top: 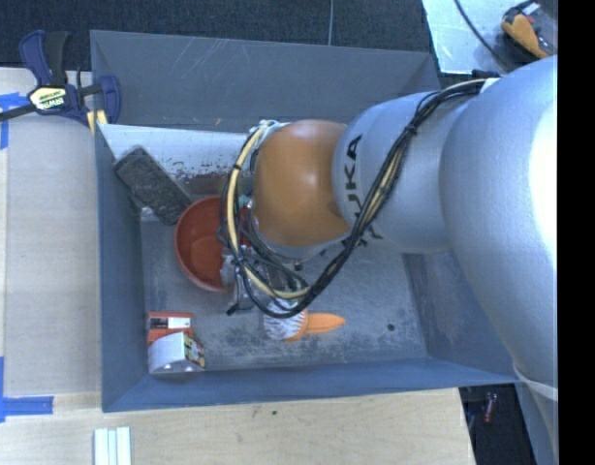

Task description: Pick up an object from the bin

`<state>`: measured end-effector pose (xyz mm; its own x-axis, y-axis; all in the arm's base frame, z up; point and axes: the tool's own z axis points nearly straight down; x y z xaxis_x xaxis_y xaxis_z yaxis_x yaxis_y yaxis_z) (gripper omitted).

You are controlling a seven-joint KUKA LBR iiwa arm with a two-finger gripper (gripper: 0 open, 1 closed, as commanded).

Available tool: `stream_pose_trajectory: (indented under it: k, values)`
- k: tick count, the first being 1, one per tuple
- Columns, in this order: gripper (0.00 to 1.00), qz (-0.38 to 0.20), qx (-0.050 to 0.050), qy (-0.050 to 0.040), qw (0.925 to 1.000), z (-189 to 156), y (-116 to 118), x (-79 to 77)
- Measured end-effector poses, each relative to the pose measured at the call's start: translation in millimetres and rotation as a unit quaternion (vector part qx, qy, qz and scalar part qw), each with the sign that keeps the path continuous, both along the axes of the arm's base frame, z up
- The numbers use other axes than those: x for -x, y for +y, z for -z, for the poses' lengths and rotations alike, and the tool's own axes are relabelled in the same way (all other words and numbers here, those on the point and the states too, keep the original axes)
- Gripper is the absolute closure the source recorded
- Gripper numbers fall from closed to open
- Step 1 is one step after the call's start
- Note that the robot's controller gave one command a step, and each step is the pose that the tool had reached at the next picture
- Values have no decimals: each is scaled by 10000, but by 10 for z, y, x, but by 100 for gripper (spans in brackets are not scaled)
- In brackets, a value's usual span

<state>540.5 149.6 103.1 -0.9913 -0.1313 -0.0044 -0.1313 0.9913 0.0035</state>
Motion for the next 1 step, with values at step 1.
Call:
stream_pose_trajectory:
  k: [1]
  values:
    - [100, -94, 10, 20, 10000, -883, 24, 41]
